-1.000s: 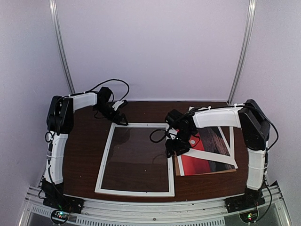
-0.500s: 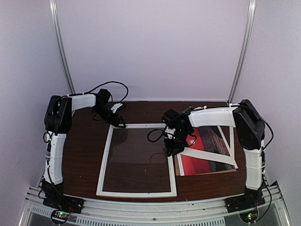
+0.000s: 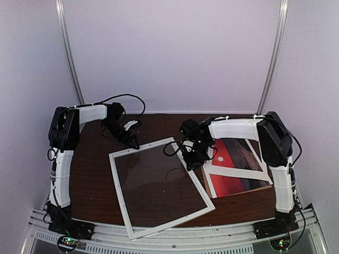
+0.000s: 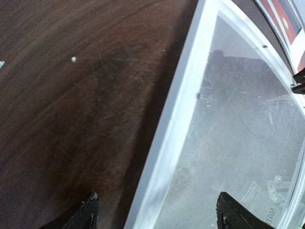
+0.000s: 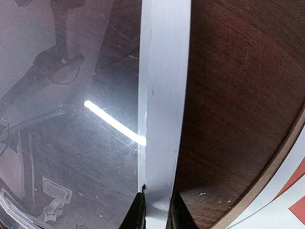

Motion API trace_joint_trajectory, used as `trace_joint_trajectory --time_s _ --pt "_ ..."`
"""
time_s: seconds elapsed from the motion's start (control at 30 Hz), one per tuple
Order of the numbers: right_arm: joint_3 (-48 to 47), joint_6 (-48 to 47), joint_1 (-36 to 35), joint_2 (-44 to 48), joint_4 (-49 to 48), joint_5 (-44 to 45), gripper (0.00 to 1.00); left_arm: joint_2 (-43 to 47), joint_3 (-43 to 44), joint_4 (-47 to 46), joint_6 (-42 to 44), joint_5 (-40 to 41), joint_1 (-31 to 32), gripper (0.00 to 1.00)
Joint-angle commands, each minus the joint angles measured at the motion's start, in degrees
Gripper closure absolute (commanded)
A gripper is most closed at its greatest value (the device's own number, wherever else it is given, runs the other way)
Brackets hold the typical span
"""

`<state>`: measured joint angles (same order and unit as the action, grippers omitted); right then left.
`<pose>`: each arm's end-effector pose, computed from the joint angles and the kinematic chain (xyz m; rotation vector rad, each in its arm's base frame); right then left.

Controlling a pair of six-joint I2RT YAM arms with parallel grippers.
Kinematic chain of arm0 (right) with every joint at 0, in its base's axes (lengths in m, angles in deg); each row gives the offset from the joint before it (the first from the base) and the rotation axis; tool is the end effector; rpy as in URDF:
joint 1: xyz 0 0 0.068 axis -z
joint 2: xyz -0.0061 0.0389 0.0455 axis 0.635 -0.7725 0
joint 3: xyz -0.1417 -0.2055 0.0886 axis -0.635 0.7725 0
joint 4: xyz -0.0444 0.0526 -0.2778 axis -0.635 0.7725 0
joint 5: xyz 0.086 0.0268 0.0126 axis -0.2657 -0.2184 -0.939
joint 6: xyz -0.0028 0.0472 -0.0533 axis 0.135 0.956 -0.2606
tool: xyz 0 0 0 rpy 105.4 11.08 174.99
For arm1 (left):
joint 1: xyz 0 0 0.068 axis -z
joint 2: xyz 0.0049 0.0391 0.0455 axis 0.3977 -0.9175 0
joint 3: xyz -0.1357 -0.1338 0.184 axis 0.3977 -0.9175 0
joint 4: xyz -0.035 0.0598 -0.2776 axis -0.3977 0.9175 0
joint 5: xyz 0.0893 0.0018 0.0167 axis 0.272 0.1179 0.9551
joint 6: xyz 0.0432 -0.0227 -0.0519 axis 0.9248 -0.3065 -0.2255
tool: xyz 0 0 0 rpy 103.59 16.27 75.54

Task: Put the photo into the frame
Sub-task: Rotate the photo frame at the center of the board.

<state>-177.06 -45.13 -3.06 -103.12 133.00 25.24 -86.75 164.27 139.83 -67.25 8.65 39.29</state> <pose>0.3228 0.3169 0.1212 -0.6406 3.0117 0.5097 0.4584 -0.1622 0.1115 0.8859 2.7051 -0.8074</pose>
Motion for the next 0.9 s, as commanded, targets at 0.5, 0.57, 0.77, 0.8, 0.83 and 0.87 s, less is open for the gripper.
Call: trace_joint_trajectory --time_s 0.5,0.57,0.77,0.8,0.83,0.87 --pt "-2.56 -2.2 1.48 -1.87 -0.39 -1.49 0.91 -2.9 1.39 4.42 4.6 5.37 2.63 0.27" --pt "-2.07 -2.02 1.56 -1.88 -0.76 -1.91 0.91 -2.5 0.27 3.11 4.18 6.76 2.89 0.3" --pt "-1.51 -2.08 1.79 -1.86 -1.22 -2.36 0.91 -2.16 -0.17 2.37 3.91 11.46 3.96 0.46" --pt "-1.42 -2.11 1.83 -1.85 -1.4 -2.48 0.91 -2.09 -0.37 2.33 3.89 12.37 4.26 0.48" --pt "-1.32 -2.06 1.94 -1.85 -1.55 -2.73 0.91 -2.01 -0.69 2.13 4.07 13.78 4.61 0.5" --pt "-1.24 -2.04 1.98 -1.86 -1.66 -2.92 0.91 -1.99 -1.04 1.98 4.16 14.75 4.88 0.51"
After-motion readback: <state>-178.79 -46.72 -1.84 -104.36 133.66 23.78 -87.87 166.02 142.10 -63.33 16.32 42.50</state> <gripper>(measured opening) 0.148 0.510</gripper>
